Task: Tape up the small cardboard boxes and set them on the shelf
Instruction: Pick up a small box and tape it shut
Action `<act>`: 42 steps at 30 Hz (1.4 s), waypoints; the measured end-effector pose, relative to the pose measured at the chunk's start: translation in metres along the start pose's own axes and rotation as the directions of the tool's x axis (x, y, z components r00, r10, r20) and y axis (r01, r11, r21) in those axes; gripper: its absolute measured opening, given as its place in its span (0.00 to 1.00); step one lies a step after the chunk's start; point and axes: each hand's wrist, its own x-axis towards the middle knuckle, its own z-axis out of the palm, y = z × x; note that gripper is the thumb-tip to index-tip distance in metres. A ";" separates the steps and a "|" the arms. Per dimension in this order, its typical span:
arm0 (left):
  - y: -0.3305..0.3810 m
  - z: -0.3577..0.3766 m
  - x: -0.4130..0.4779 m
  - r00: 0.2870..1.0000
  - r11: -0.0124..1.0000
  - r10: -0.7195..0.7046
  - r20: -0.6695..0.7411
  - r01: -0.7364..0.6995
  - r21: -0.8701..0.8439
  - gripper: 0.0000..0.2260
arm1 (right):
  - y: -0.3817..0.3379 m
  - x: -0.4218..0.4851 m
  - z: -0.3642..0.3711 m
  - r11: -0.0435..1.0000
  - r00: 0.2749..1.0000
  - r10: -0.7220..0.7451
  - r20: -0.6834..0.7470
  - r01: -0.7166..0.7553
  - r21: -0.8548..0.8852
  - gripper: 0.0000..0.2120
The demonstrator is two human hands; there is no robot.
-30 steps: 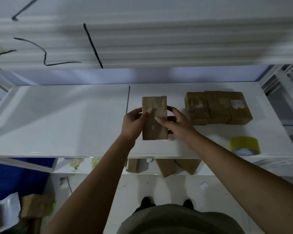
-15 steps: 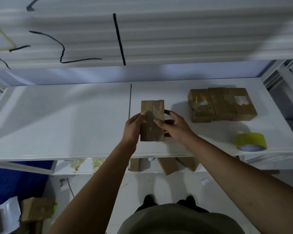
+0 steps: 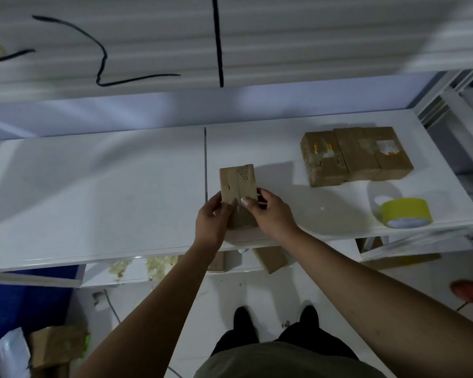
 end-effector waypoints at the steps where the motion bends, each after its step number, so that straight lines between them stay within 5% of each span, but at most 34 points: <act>1: 0.000 0.000 0.001 1.000 0.999 0.004 -0.015 -0.004 0.043 0.15 | -0.001 -0.001 0.003 1.000 0.999 -0.021 -0.031 0.020 -0.024 0.23; 6: 0.000 0.005 0.006 0.997 0.965 0.075 -0.036 -0.063 0.254 0.10 | -0.002 -0.003 0.003 0.966 0.985 -0.123 -0.122 0.091 -0.242 0.21; 11: 0.003 0.013 0.004 0.980 0.949 0.085 -0.182 -0.024 0.313 0.22 | 0.006 -0.009 -0.027 0.949 0.977 -0.184 -0.105 0.149 -0.277 0.21; 14: 0.013 0.032 -0.007 0.863 0.822 0.456 -0.217 -0.316 0.473 0.18 | 0.020 -0.017 -0.071 0.946 0.962 -0.251 -0.111 0.220 -0.238 0.18; 17: 0.030 0.071 -0.009 0.814 0.755 0.578 -0.058 -0.507 0.415 0.12 | 0.038 -0.022 -0.126 0.933 0.946 -0.283 -0.159 0.233 -0.275 0.13; 21: 0.051 0.142 -0.009 0.810 0.739 0.528 0.256 -0.586 0.333 0.10 | 0.067 -0.024 -0.204 0.902 0.940 -0.245 -0.237 0.131 -0.412 0.13; 25: 0.062 0.211 -0.006 0.836 0.760 0.351 0.421 -0.517 0.393 0.12 | 0.105 -0.025 -0.262 0.787 0.967 -0.151 -0.205 -0.008 -0.617 0.18; 31: 0.053 0.278 0.002 0.791 0.577 0.180 0.585 -0.566 0.588 0.17 | 0.140 -0.026 -0.289 0.825 0.991 0.114 -0.071 -0.134 -0.549 0.25; 34: 0.046 0.292 0.007 0.777 0.456 0.114 0.619 -0.594 0.663 0.19 | 0.145 -0.022 -0.290 0.854 0.995 0.068 -0.073 -0.095 -0.511 0.29; 42: 0.044 0.289 0.021 0.790 0.588 0.011 0.613 -0.501 0.635 0.17 | 0.121 -0.018 -0.294 0.921 0.986 -0.143 -0.085 0.102 -0.375 0.20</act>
